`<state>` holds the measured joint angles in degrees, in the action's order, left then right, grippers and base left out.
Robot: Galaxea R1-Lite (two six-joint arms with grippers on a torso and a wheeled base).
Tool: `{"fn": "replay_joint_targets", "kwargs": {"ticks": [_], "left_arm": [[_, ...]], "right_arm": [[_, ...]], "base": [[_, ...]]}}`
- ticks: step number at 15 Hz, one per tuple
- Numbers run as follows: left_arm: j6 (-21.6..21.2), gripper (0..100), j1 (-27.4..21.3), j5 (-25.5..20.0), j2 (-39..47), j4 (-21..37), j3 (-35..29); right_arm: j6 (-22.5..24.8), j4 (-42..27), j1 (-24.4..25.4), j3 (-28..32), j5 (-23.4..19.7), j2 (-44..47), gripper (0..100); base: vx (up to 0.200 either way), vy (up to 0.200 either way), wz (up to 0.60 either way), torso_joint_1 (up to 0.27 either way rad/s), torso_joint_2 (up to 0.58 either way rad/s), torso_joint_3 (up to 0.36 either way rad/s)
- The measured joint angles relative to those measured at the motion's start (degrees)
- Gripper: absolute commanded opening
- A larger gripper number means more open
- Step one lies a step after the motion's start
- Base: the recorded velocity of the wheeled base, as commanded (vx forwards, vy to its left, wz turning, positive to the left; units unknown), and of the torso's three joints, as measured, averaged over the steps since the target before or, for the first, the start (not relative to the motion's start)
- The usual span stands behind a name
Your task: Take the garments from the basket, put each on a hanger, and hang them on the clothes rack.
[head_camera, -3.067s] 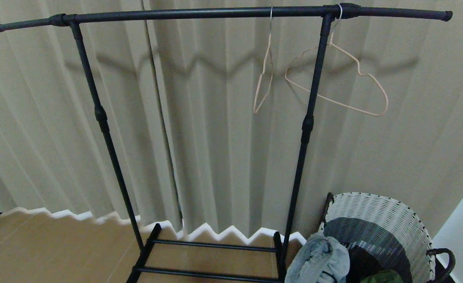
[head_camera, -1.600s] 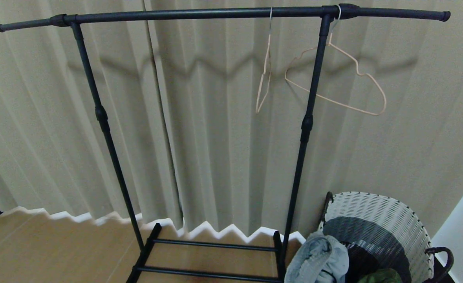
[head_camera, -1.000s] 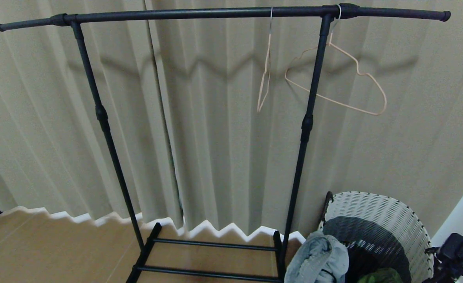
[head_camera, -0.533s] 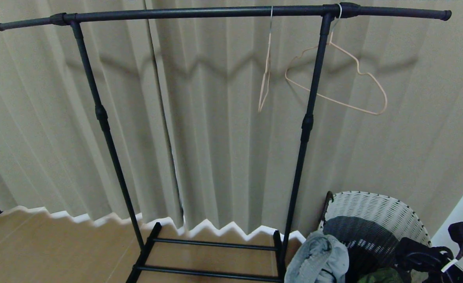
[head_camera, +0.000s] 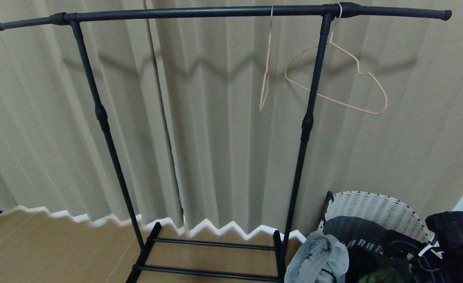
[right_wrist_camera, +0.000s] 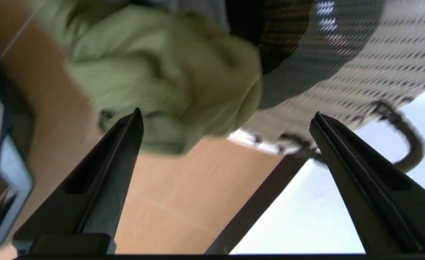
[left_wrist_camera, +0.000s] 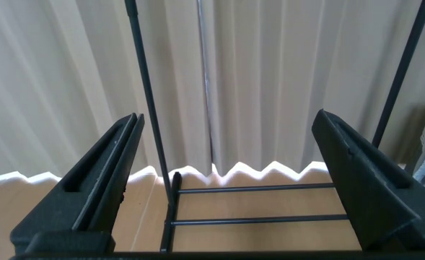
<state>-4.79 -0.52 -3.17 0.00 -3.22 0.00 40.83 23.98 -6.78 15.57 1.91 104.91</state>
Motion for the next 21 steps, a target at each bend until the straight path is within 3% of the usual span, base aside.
{"fn": "replay_joint_targets", "kwargs": {"ticks": [2, 6, 7, 12, 15, 18, 21], "left_arm": [[0.09, 100, 0.00, 0.00, 0.00, 0.00, 0.00], [0.06, 100, 0.00, 0.00, 0.00, 0.00, 0.00], [0.06, 100, 0.00, 0.02, 0.00, -0.01, 0.00], [-0.02, 100, 0.00, 0.46, 0.00, -0.01, 0.00], [0.23, 100, -0.02, 0.39, 0.00, -0.01, 0.00], [0.45, 100, 0.00, 0.17, 0.00, -0.01, 0.00], [0.26, 100, 0.00, -0.06, 0.00, -0.01, 0.00]], "right_arm": [[0.52, 4.38, -0.16, -0.09, -0.09, 2.01, 100], [2.11, 6.47, -1.40, -0.52, -0.57, 3.72, 100], [2.12, 7.06, -1.56, -0.79, -0.66, 3.99, 0], [2.11, 20.22, -1.76, -4.46, -3.28, 7.49, 0], [1.97, 24.69, -1.76, -8.08, -6.03, 7.81, 0], [1.82, 23.92, -1.16, -10.61, -6.38, 3.24, 0], [-0.07, 13.06, -0.22, -9.24, -6.47, -10.68, 0]], "base": [[0.000, 0.000, 0.00, 0.000, 0.00, 0.000], [0.000, 0.000, 0.00, 0.000, 0.00, 0.000], [0.000, 0.000, 0.00, 0.000, 0.00, 0.000], [0.000, 0.000, 0.00, 0.000, 0.00, 0.000], [0.000, 0.000, 0.00, 0.000, 0.00, 0.000], [0.000, 0.000, 0.00, 0.000, 0.00, 0.000], [0.000, 0.000, 0.00, 0.000, 0.00, 0.000]]}}
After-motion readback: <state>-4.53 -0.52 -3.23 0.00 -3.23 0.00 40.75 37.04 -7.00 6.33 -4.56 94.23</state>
